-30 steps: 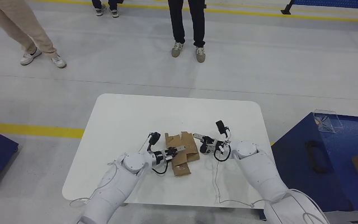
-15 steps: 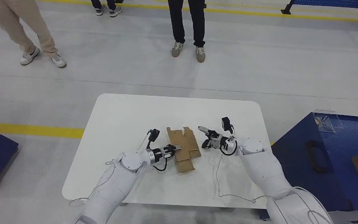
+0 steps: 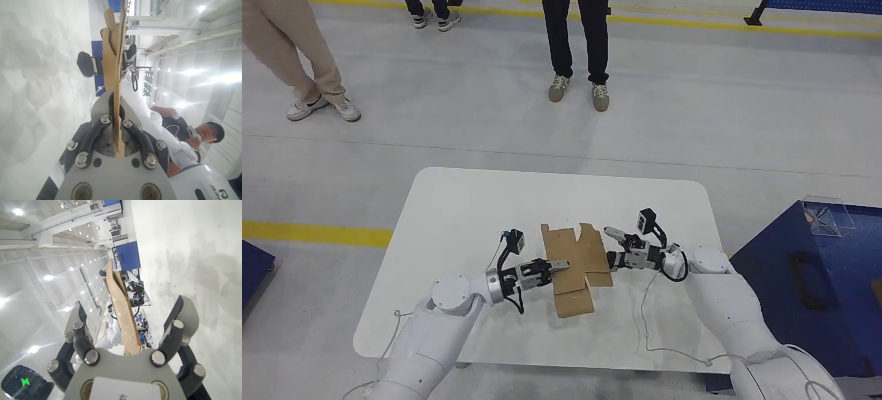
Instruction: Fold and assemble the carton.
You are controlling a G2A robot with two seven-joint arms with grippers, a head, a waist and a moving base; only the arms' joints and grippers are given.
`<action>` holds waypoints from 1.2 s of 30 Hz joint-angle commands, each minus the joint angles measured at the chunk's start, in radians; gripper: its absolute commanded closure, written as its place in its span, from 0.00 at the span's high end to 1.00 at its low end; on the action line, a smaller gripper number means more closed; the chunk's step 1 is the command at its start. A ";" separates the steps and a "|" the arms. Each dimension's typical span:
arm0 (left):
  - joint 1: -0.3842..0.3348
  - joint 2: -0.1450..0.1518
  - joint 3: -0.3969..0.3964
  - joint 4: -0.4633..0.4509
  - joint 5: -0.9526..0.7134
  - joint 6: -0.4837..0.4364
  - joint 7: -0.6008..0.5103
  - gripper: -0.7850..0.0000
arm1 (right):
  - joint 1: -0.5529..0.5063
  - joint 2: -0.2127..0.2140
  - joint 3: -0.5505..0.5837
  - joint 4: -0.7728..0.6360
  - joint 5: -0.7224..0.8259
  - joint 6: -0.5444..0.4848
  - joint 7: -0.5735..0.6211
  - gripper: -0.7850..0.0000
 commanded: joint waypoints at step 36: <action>0.221 0.096 -0.233 -0.075 0.027 0.013 0.039 1.00 | -0.382 0.100 0.218 -0.867 0.072 0.072 -0.003 0.00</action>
